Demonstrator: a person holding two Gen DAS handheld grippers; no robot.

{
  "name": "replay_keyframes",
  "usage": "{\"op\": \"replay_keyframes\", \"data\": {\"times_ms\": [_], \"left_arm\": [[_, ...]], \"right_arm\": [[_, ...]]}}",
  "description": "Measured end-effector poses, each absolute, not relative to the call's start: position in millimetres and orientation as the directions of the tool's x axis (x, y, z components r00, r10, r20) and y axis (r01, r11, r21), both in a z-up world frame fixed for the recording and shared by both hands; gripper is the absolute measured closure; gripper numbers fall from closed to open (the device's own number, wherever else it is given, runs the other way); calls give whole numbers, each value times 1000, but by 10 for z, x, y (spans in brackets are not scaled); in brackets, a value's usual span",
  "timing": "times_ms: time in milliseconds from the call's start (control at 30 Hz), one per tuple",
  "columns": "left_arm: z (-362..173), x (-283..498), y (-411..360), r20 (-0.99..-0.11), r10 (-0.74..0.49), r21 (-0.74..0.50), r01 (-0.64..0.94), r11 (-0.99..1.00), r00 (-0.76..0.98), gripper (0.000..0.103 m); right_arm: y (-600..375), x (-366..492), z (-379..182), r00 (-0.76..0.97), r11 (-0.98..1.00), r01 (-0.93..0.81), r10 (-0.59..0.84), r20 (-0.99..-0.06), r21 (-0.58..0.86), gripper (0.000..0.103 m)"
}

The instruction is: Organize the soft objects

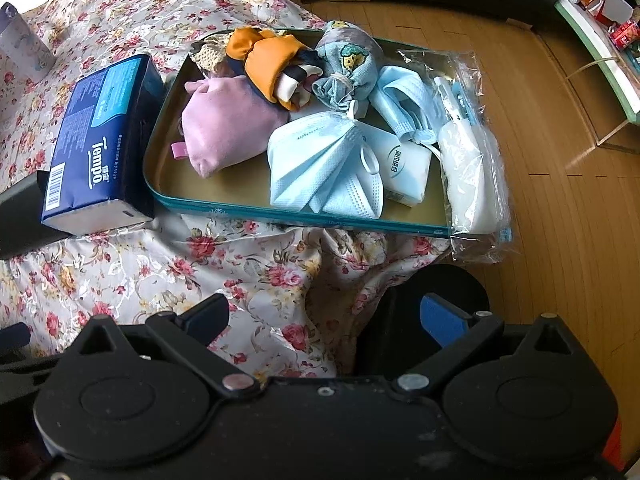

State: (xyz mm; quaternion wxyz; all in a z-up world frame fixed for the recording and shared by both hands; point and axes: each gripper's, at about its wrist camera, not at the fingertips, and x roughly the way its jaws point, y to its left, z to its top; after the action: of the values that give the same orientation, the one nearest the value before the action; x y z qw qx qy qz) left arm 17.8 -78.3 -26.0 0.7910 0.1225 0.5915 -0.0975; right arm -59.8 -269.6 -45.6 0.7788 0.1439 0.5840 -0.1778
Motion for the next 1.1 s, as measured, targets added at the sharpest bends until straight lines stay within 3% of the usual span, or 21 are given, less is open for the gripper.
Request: {"op": "replay_keyframes", "data": {"times_ms": [1100], "left_arm": [[-252,202,-693,-962,-16,62,274,960,272,13]], "right_arm": [[-2654,-533,-428,249,918,397,-117,-961,-9,1]]}}
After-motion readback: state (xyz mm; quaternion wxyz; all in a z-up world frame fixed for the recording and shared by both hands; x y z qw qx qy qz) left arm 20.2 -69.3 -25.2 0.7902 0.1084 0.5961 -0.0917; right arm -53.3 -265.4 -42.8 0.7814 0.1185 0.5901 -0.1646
